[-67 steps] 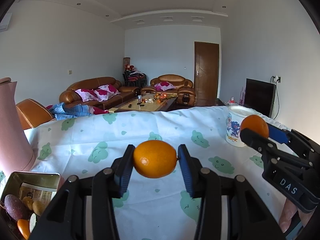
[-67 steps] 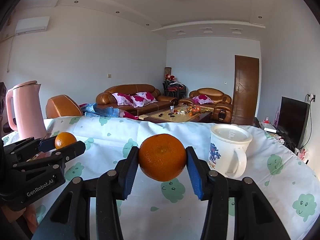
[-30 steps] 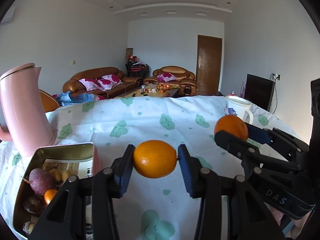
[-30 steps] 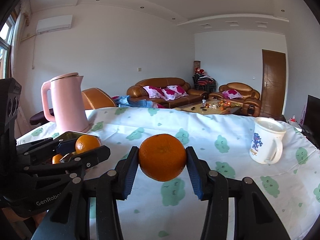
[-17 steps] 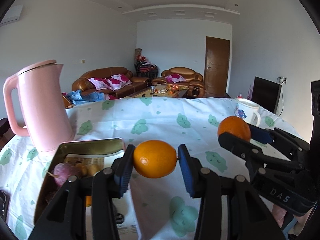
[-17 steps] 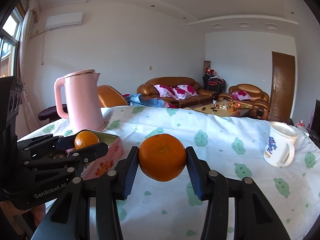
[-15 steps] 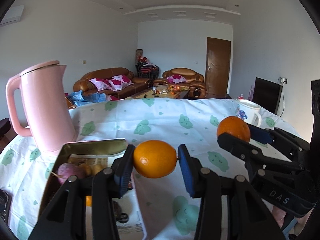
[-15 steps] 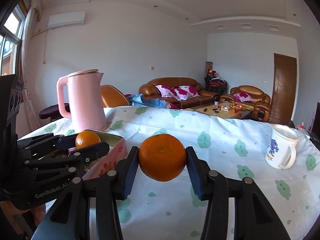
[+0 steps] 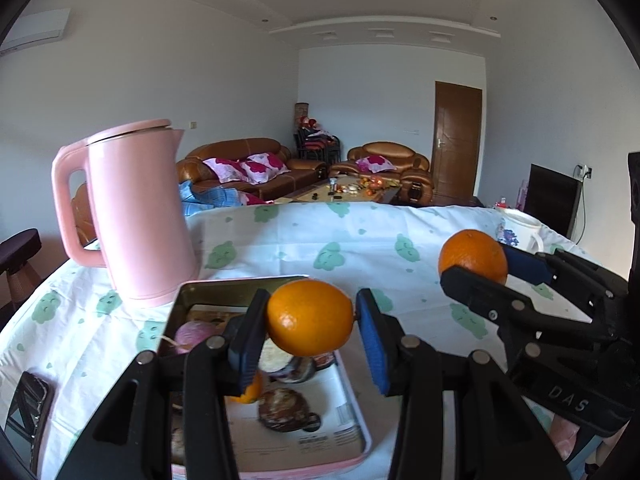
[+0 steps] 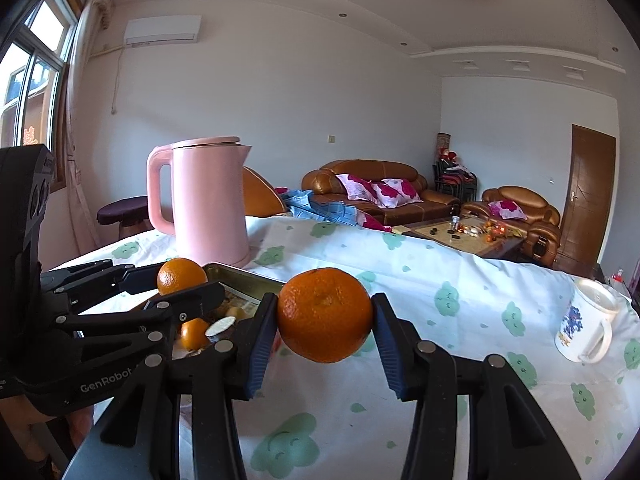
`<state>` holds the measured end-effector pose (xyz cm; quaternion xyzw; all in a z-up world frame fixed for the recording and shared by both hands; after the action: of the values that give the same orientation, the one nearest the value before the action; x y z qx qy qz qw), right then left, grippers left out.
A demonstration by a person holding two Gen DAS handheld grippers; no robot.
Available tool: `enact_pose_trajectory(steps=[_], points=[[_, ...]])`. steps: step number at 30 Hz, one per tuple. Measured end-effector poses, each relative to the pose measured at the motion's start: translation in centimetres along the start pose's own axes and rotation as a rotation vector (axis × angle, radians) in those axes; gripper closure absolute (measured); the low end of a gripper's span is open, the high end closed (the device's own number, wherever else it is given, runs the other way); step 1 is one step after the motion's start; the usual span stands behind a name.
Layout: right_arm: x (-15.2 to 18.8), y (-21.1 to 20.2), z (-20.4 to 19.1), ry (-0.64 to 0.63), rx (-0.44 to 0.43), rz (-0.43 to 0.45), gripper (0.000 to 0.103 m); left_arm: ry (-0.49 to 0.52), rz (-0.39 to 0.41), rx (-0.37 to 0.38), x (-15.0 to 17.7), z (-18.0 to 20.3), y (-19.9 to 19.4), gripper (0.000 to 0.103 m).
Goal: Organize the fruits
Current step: 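Carry the mandarin over the tin box while the right gripper carries the orange there, then open the left gripper over the tin box while the right gripper releases the orange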
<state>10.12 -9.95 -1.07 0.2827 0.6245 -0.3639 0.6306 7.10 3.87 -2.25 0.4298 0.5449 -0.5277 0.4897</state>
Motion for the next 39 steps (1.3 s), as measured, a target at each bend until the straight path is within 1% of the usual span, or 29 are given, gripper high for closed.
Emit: enact_pose_trajectory(steps=[9,18,29,39], points=[[-0.5,1.2,-2.4,-0.021,-0.046,0.001,0.054,-0.009,-0.001,-0.048,0.2,-2.5,-0.6,0.057],[-0.2,2.5,-4.1,-0.029,-0.080,-0.015,0.054,-0.019,-0.028,-0.093,1.0,-4.9,-0.8,0.057],[0.6,4.0,-6.4,-0.047,-0.122,-0.039,0.054,-0.029,-0.056,-0.114,1.9,-6.5,-0.9,0.057],[2.2,5.6,-7.9,-0.057,-0.148,-0.096,0.054,-0.041,-0.082,-0.126,2.7,-7.7,-0.6,0.057]])
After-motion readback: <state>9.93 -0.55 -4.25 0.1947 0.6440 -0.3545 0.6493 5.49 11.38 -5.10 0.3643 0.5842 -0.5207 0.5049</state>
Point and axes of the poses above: each gripper's, at about its wrist camera, not at the fingertips, and y roughly the way its jaws point, z to its right, x to its underside, the point moved 2 cm from there along y, roughly the way its jaws point, and after that the axes turned 15 degrees about z, right-handed, at the moved point
